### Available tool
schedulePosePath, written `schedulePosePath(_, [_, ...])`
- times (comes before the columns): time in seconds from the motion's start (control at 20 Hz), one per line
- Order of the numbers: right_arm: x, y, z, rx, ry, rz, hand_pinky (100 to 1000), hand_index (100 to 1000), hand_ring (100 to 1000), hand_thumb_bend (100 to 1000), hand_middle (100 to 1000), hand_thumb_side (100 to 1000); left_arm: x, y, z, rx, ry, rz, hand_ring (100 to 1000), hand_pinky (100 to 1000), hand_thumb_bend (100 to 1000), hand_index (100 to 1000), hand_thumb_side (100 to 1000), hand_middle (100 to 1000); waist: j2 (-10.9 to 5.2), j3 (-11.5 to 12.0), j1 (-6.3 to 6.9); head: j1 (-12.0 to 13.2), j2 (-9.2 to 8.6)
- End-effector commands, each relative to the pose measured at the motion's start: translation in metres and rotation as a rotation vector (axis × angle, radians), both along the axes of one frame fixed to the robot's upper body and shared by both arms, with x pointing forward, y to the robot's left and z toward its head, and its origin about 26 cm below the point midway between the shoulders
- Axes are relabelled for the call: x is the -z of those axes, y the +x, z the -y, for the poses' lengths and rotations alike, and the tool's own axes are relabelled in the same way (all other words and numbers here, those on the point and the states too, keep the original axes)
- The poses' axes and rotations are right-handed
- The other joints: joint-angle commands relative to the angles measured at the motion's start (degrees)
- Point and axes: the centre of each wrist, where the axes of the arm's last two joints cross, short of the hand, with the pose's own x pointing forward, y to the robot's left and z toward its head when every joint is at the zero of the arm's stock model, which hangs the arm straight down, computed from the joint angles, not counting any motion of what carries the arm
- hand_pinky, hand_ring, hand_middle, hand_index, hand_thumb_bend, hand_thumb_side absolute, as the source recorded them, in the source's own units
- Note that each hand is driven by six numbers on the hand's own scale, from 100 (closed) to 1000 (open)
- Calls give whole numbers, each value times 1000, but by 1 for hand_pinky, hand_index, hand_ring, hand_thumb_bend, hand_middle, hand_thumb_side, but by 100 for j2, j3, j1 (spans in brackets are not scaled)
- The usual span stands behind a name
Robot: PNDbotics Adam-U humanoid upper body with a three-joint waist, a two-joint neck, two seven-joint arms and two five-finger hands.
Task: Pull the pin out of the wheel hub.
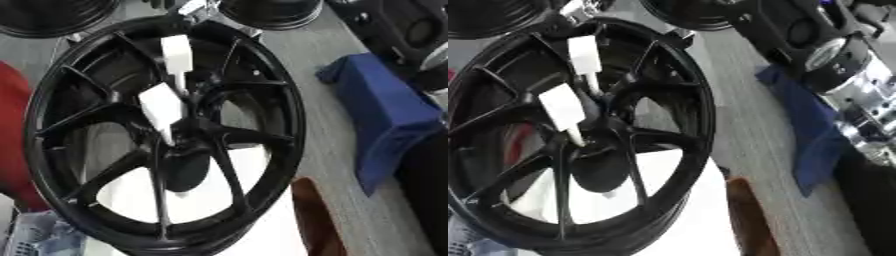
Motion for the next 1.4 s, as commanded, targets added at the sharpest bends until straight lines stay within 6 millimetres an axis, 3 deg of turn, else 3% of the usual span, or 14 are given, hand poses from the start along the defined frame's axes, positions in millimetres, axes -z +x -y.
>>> schedulePosePath(0.05, [-13,-14,-1,9,-39,103,903,851,836,496,789,550,-9,-2,-7,-18,20,18,652,754,346,716,660,595,-174,-5,20,-31,-34])
schedulePosePath(0.7, [8,-6,-19,2,-88,110,901,851,835,510,787,548,-4,-4,-10,-29,17,2,651,755,345,716,663,594,-145,-68,52,10,-75])
schedulePosePath(1.4, [30,13,-30,112,-92,172,894,850,836,525,784,533,-4,-3,-9,-30,11,1,650,755,347,716,662,593,-118,-42,68,14,-40])
